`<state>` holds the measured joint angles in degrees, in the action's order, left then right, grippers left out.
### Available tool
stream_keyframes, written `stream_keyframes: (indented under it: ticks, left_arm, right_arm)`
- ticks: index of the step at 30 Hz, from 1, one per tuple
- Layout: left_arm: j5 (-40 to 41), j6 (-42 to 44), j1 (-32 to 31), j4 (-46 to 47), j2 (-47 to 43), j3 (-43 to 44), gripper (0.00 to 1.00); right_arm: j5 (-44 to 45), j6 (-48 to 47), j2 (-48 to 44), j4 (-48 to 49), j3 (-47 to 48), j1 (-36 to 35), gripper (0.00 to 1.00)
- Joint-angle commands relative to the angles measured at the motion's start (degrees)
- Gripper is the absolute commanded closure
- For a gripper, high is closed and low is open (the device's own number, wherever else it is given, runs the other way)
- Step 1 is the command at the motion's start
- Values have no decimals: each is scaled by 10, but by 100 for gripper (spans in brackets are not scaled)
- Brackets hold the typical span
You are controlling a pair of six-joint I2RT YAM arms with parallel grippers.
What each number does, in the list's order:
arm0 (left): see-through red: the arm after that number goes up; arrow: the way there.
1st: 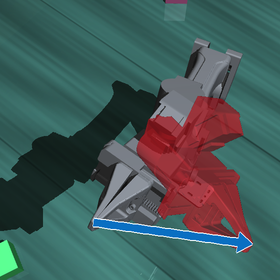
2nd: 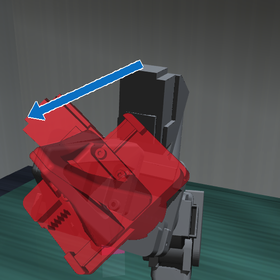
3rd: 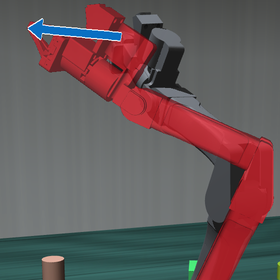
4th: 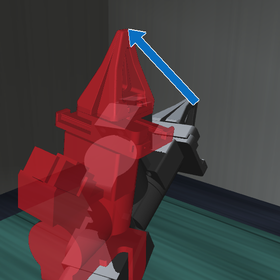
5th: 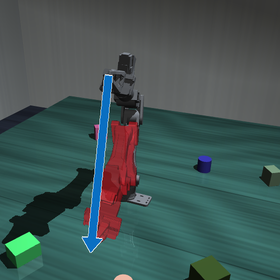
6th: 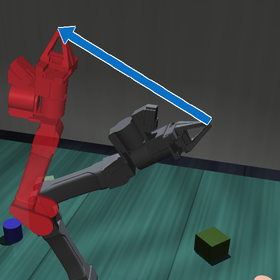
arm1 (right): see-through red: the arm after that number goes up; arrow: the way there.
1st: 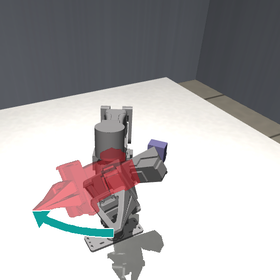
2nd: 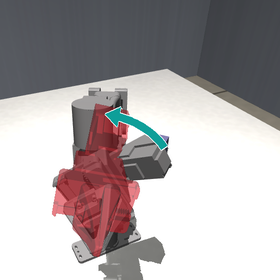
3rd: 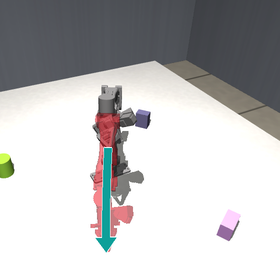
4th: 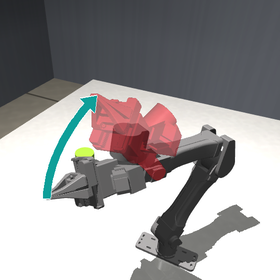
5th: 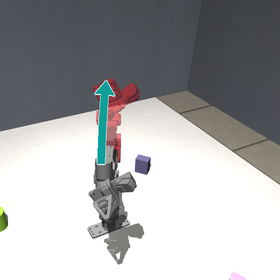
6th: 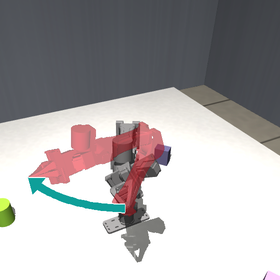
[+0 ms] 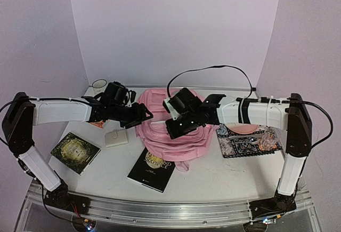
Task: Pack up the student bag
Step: Hold the upper front pocket of the student bag, then zip the largest pocket of the bag in the upper front pocket.
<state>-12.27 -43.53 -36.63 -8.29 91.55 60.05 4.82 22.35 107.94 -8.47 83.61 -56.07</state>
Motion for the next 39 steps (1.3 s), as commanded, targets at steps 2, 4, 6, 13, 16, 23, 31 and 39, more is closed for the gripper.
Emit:
stream_keyframes:
  ticks: [2, 4, 6, 13, 16, 23, 31, 39]
  left_arm:
    - [7, -107, -42, 80, 10, -15, 32]
    - [12, -116, -49, 81, 23, -14, 33]
    - [13, -122, -52, 80, 35, -11, 34]
    - [18, -136, -61, 80, 69, -17, 36]
    - [24, -142, -61, 83, 79, -26, 37]
    - [15, -136, -69, 108, 107, -5, 75]
    - [52, -119, -65, 95, 58, -33, 100]
    - [30, -84, -50, 59, 28, -36, 100]
  right_arm:
    - [12, 15, -7, 20, -17, -8, 100]
    - [13, 16, -9, 26, -23, -10, 100]
    - [14, 18, -12, 32, -28, -10, 100]
    - [20, 17, -21, 43, -40, -11, 100]
    - [22, 16, -27, 49, -50, -11, 100]
    - [25, 12, -29, 60, -61, -11, 100]
    - [101, -15, -76, 56, -137, 1, 100]
    - [129, -49, -147, 64, -242, 72, 100]
